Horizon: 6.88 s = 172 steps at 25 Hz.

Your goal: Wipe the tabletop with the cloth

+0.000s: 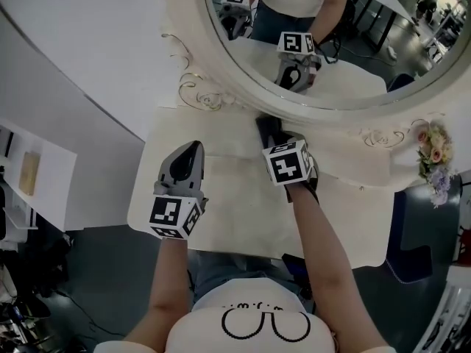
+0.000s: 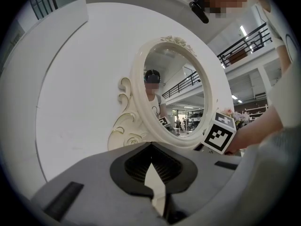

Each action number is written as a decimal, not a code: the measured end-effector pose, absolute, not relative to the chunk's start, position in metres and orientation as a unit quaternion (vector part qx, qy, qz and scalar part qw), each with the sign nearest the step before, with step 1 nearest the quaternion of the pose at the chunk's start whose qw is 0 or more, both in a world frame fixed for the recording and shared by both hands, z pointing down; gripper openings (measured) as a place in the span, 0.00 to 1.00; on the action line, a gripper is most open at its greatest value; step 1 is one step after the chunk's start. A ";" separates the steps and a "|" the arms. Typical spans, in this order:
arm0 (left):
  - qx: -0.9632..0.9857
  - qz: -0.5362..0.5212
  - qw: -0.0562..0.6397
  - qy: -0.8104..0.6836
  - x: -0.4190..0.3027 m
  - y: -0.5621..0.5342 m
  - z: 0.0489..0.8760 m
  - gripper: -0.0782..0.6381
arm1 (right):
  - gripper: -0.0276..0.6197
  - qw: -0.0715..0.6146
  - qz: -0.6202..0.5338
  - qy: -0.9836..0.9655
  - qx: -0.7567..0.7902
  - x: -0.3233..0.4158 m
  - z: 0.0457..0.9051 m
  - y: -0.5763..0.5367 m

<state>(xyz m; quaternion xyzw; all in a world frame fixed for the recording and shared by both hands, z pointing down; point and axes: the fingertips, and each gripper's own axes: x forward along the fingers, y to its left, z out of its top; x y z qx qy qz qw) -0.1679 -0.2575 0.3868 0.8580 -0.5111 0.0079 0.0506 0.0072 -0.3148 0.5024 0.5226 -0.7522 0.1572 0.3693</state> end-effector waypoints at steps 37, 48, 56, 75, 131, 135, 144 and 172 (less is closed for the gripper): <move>0.890 0.020 0.047 -0.452 0.004 -0.218 0.399 0.11 | 0.15 0.395 0.154 -0.687 0.590 0.268 0.503 -0.250; 0.903 0.025 0.042 -0.427 0.040 -0.211 0.398 0.10 | 0.15 0.421 0.151 -0.653 0.612 0.336 0.502 -0.227; 0.905 0.031 0.040 -0.422 0.048 -0.208 0.398 0.10 | 0.15 0.457 0.129 -0.595 0.649 0.393 0.501 -0.208; 0.912 0.030 0.027 -0.408 0.030 -0.192 0.388 0.10 | 0.15 0.422 0.023 -0.474 0.772 0.423 0.459 -0.144; 0.894 0.051 0.114 -0.430 -0.098 -0.125 0.454 0.10 | 0.33 0.281 0.305 -0.612 0.673 0.225 0.592 -0.028; 0.896 0.041 0.106 -0.429 -0.096 -0.127 0.442 0.10 | 0.75 0.239 0.272 -0.617 0.699 0.229 0.553 -0.035; 0.905 0.006 0.076 -0.419 -0.091 -0.122 0.398 0.10 | 0.65 0.176 0.195 -0.659 0.704 0.198 0.461 -0.033; 0.880 -0.097 -0.066 -0.461 -0.126 -0.077 0.244 0.11 | 0.04 0.042 -0.127 -0.722 0.679 0.120 0.234 -0.005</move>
